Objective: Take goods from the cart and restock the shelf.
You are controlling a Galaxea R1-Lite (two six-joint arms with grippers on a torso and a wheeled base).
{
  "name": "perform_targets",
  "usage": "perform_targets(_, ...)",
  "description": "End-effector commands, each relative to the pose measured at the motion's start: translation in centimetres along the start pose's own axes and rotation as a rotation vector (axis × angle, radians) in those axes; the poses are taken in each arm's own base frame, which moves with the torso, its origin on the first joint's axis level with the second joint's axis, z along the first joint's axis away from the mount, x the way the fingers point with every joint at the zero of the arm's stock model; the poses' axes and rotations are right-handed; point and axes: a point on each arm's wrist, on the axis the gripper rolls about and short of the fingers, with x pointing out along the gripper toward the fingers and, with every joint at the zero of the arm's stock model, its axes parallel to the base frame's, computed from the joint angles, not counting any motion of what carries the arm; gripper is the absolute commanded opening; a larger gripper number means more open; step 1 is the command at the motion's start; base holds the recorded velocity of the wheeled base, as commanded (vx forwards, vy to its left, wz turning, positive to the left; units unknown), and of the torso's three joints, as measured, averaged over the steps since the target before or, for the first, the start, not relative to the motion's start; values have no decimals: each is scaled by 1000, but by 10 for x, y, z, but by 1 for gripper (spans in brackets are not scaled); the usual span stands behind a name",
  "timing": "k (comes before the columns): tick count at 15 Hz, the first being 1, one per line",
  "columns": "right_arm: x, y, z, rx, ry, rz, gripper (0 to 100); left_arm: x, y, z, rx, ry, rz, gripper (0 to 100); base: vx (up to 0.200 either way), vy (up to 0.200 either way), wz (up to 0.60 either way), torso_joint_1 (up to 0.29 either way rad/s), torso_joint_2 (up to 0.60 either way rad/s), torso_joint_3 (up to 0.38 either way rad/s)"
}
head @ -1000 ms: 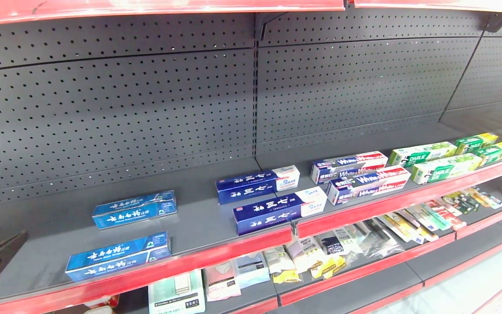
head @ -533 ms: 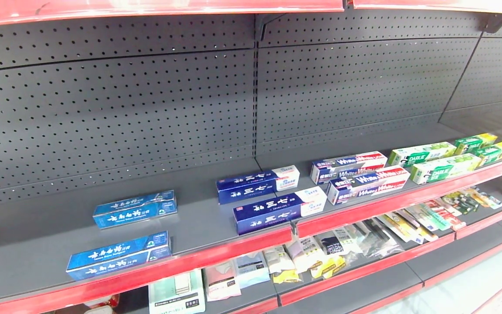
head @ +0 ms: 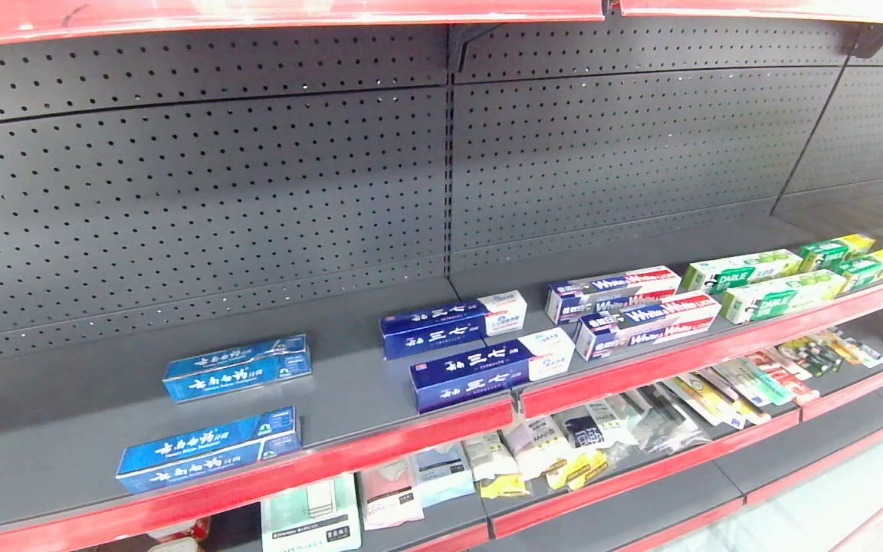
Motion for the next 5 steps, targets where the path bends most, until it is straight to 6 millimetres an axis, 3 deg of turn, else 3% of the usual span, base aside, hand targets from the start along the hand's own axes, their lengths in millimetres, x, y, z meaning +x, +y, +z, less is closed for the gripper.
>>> perform_targets(1,0,0,0,0,1,0,100,1,1,-4,-11,18,36,100,0,0,0,0,0,0)
perform_targets(5,0,0,0,0,1,0,100,1,4,-3,-35,10,170,100,0,0,0,0,0,0)
